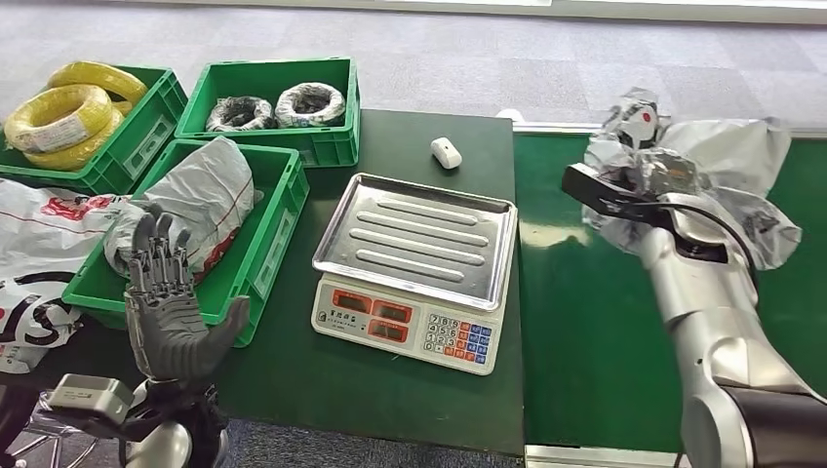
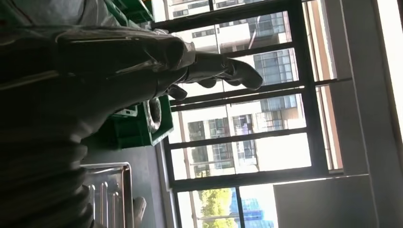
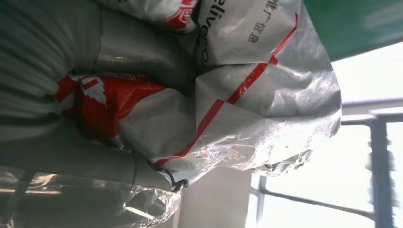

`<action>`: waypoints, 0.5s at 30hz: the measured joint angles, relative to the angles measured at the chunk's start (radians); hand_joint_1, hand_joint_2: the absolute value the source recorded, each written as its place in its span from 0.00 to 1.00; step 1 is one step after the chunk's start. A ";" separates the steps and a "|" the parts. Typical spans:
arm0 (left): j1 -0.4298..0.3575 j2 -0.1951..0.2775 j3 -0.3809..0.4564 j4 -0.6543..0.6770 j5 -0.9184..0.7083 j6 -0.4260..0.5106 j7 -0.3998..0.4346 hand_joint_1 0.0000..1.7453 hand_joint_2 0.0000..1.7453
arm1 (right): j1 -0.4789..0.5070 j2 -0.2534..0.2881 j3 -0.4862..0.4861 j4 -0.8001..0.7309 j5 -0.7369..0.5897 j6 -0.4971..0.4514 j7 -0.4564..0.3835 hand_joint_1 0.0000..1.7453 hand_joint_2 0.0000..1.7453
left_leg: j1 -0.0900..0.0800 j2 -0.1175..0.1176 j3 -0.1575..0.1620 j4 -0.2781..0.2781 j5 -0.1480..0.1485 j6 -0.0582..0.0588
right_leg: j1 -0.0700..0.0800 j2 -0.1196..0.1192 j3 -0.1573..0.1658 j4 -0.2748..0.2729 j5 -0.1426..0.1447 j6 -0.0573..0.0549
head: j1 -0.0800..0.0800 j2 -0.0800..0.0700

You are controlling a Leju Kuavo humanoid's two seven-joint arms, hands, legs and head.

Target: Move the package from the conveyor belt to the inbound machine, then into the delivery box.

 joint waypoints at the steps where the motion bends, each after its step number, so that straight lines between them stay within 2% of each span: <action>1: -0.013 -0.008 -0.011 0.019 0.000 -0.011 0.000 0.00 1.00 | -0.025 0.049 0.034 0.001 0.014 0.006 0.014 1.00 1.00 | 0.000 0.001 0.000 0.000 0.000 -0.001 | 0.000 0.001 -0.001 0.000 0.000 0.000 | 0.000 0.000; 4: -0.038 -0.029 -0.044 0.072 0.006 -0.044 0.000 0.00 1.00 | -0.080 0.180 0.120 0.008 0.043 0.032 0.027 1.00 1.00 | 0.001 0.000 -0.001 0.000 0.001 -0.002 | 0.001 0.001 -0.002 0.001 0.000 -0.001 | 0.000 0.000; 7: -0.046 -0.043 -0.075 0.112 0.011 -0.062 0.000 0.00 1.00 | -0.107 0.287 0.189 0.018 0.062 0.046 0.027 1.00 1.00 | 0.002 0.000 -0.001 0.000 0.001 -0.002 | 0.002 0.000 -0.002 0.001 -0.001 -0.001 | 0.000 0.000; 12: -0.051 -0.054 -0.117 0.158 0.019 -0.099 0.000 0.00 1.00 | -0.122 0.389 0.259 0.036 0.063 0.066 0.015 1.00 1.00 | 0.001 -0.001 -0.003 0.000 0.000 -0.003 | 0.001 -0.002 -0.002 0.000 -0.001 -0.002 | 0.001 0.000; 13: -0.056 -0.057 -0.126 0.170 0.021 -0.112 0.000 0.00 1.00 | -0.123 0.407 0.274 0.038 0.038 0.090 0.000 1.00 1.00 | 0.001 -0.001 -0.003 0.000 0.000 -0.003 | 0.001 -0.001 -0.002 0.000 -0.001 -0.002 | 0.001 0.000; 15: -0.076 -0.065 -0.156 0.201 0.026 -0.137 0.000 0.00 1.00 | -0.118 0.440 0.337 0.031 -0.095 0.150 -0.028 1.00 1.00 | 0.001 -0.001 -0.003 0.000 0.000 -0.003 | 0.001 -0.001 -0.002 -0.001 -0.001 -0.002 | 0.001 0.000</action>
